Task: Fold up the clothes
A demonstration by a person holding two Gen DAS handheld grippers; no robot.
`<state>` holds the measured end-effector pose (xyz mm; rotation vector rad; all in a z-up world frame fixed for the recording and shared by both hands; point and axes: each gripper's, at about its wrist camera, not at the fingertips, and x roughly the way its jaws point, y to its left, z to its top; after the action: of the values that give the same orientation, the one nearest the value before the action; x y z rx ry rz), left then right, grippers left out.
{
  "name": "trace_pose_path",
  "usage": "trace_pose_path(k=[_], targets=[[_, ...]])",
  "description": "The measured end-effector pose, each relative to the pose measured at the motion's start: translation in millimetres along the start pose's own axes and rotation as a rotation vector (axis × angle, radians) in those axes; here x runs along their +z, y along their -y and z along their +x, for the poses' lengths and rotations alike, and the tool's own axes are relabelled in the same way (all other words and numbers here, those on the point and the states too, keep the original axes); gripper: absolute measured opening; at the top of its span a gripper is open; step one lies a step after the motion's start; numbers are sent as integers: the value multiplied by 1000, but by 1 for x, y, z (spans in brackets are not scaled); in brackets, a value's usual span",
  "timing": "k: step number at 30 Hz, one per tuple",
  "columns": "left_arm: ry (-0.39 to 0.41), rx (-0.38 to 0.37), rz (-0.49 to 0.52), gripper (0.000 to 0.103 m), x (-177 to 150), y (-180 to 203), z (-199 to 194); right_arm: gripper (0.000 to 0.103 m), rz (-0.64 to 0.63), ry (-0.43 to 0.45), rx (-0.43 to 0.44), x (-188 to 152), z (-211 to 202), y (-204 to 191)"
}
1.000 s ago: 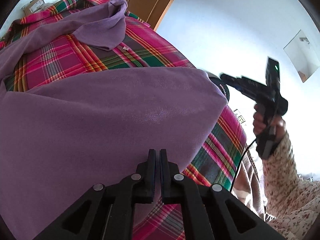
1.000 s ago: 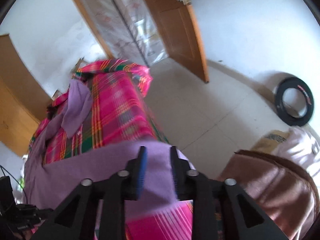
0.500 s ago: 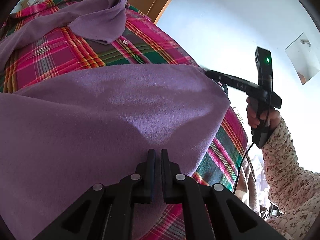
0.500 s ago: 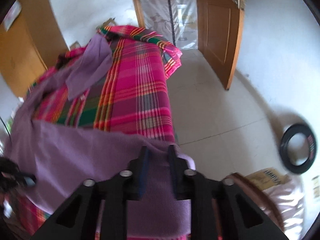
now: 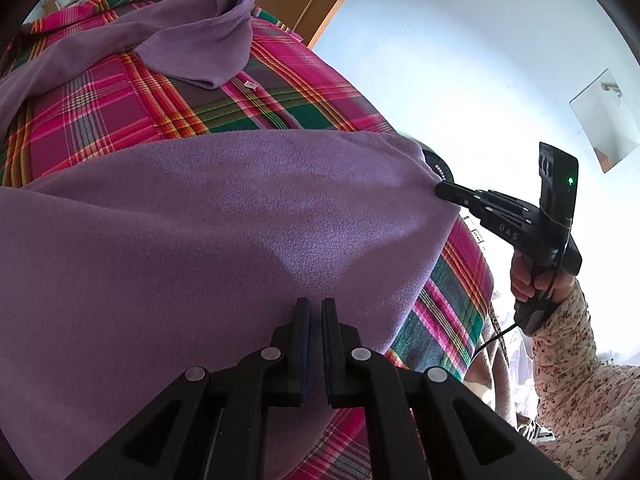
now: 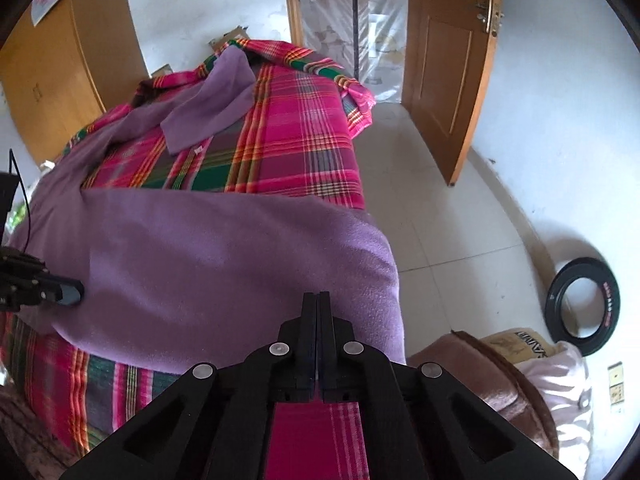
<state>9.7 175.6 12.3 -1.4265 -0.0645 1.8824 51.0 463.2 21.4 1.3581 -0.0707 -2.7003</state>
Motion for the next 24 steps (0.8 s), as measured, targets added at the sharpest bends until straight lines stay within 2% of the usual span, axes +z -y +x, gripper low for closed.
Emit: trace_pose_path(k=[6, 7, 8, 9, 13, 16, 18, 20, 22, 24], targets=[[0, -2, -6, 5, 1, -1, 0, 8, 188, 56, 65, 27, 3, 35], [0, -3, -5, 5, 1, 0, 0, 12, 217, 48, 78, 32, 8, 41], [1, -3, -5, 5, 1, 0, 0, 23, 249, 36, 85, 37, 14, 46], [1, -4, -5, 5, 0, 0, 0, 30, 276, 21, 96, 42, 21, 50], [-2, -7, -7, 5, 1, 0, 0, 30, 334, -32, 152, 51, 43, 59], [-3, -11, -7, 5, 1, 0, 0, 30, 352, -56, 156, 51, 54, 61], [-3, -17, -10, 5, 1, -1, 1, 23, 362, -53, 169, 48, 56, 60], [-3, -20, -12, 5, 0, -1, 1, 17, 335, -49, 147, 48, 53, 56], [-1, -23, -15, 5, 0, -1, 1, 6, 294, -40, 87, 50, 47, 49], [-1, -25, -17, 5, 0, -1, 1, 6, 275, -8, 38, 55, 42, 44]])
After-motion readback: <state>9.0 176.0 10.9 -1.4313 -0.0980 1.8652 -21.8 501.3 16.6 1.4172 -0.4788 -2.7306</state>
